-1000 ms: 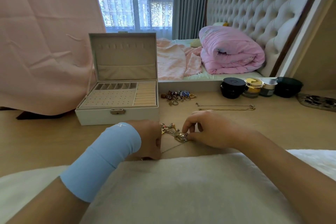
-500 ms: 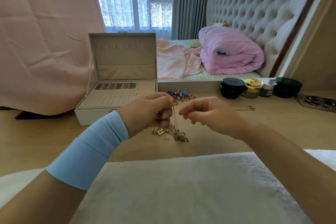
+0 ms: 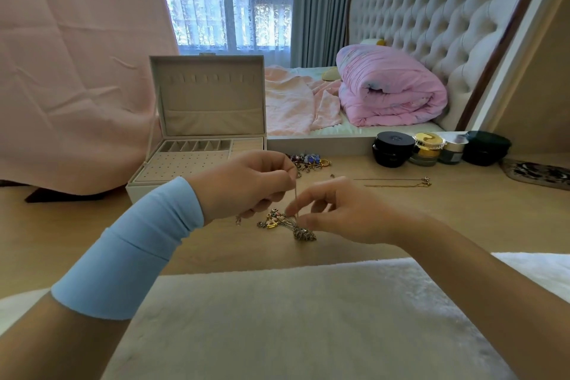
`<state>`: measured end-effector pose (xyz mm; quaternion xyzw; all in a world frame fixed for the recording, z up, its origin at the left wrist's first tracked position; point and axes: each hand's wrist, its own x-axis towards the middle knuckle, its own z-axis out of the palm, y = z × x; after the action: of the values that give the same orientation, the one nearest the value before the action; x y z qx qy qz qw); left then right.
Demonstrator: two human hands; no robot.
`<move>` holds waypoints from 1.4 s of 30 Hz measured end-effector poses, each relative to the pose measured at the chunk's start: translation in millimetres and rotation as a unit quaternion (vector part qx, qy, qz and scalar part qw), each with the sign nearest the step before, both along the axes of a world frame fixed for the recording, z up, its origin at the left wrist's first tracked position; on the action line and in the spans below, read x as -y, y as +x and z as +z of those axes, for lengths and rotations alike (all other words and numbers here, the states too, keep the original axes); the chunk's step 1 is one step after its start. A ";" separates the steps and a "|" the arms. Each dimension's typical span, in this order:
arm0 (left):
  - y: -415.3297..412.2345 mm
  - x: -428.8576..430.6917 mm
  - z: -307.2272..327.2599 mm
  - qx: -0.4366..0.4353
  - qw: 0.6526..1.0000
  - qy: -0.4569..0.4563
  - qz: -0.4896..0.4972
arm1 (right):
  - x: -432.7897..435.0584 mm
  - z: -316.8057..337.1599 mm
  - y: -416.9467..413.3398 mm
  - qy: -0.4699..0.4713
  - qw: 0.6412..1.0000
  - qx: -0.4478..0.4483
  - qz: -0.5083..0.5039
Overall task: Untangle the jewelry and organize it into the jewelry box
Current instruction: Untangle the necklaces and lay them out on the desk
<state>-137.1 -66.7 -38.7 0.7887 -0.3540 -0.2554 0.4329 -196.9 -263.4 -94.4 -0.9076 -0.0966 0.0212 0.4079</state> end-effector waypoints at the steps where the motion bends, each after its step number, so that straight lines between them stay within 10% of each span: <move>1: 0.6 -2.1 2.1 0.016 1.000 0.010 -0.001 | -0.5 -2.6 0.5 -0.018 1.000 -0.001 -0.003; 16: -51.3 -19.6 -14.6 -0.037 0.926 0.342 -0.154 | 5.4 -10.4 -4.5 -0.260 0.965 0.027 0.024; 23: -73.6 -21.7 -13.2 0.116 0.883 0.411 -0.197 | 13.9 -7.5 -0.7 -0.241 0.970 0.019 0.011; 42: -3.6 -10.6 -63.4 0.215 0.954 0.191 0.083 | -20.9 -8.7 -7.2 -0.263 0.959 0.010 0.105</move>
<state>-140.7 -56.1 -102.1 0.9195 -0.3168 -0.1060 0.2071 -204.1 -242.5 -103.1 -0.9679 -0.1860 0.0794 0.1491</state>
